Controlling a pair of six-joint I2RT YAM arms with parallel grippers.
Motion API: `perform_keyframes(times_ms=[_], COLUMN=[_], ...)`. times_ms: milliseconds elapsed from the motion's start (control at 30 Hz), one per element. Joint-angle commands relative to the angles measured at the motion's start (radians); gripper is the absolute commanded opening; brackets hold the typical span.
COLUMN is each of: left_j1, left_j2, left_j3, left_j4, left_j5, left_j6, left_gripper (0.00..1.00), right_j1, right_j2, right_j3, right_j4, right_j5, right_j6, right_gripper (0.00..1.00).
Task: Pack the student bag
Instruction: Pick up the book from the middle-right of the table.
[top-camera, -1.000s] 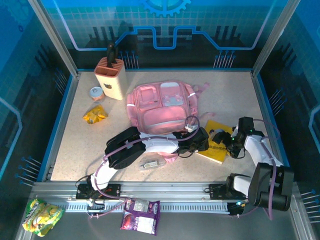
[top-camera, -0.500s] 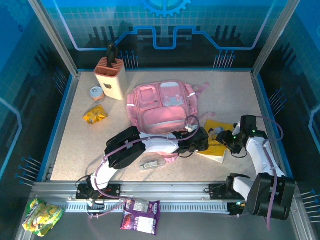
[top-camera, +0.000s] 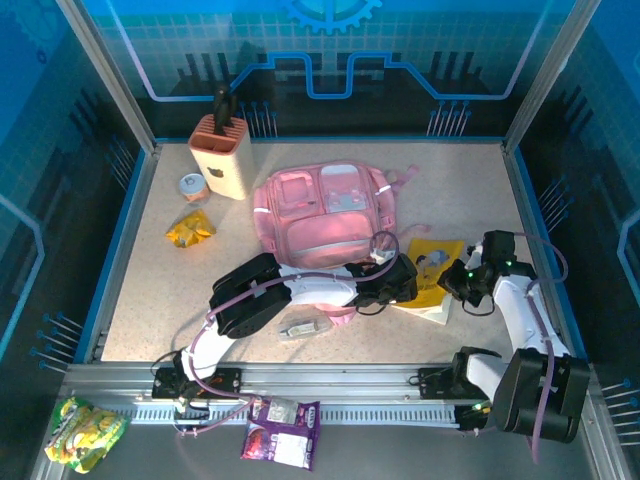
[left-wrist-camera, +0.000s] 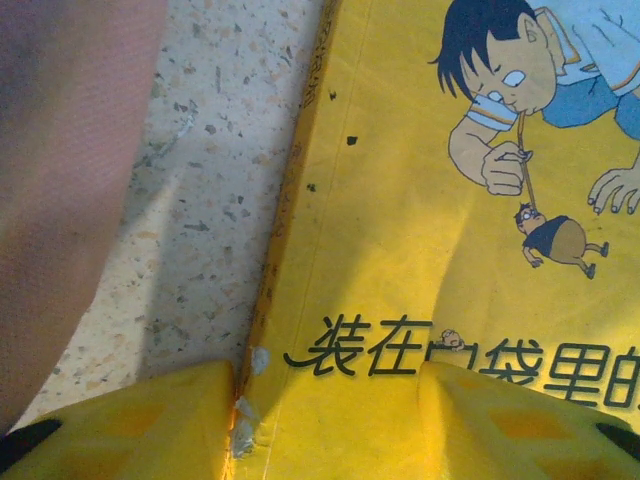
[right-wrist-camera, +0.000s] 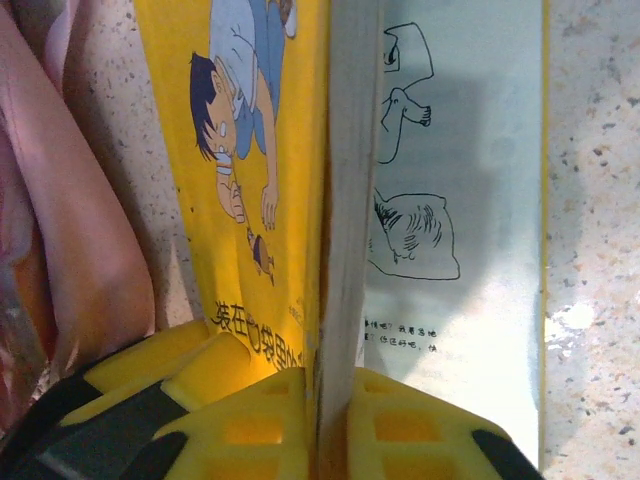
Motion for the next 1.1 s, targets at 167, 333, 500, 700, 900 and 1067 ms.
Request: perform_keyframes(times_ms=[167, 333, 500, 700, 900, 1067], left_j1=[0.010, 0.028, 0.049, 0.093, 0.170, 0.279], left_j2=[-0.036, -0.163, -0.343, -0.564, -0.713, -0.811], left_j3=[-0.024, -0.103, -0.232, -0.388, -0.512, -0.664], left_j4=[0.018, 0.043, 0.072, 0.142, 0.226, 0.418], left_j5=[0.033, 0.013, -0.022, 0.011, 0.123, 0.277], left_j6=[0.030, 0.047, 0.070, 0.079, 0.097, 0.076], left_gripper=[0.56, 0.65, 0.72, 0.81, 0.88, 0.91], right_j1=[-0.023, -0.027, -0.023, -0.008, 0.127, 0.257], right_j2=[-0.079, -0.121, -0.172, -0.220, -0.218, -0.184], right_j3=[0.028, 0.077, 0.131, 0.190, 0.229, 0.250], right_j4=[-0.004, -0.042, -0.060, -0.048, 0.073, 0.184], right_j5=[-0.087, -0.084, -0.122, -0.225, -0.332, -0.409], right_j6=[0.004, 0.004, 0.009, 0.034, 0.090, 0.129], right_gripper=[0.00, 0.00, 0.01, 0.04, 0.06, 0.07])
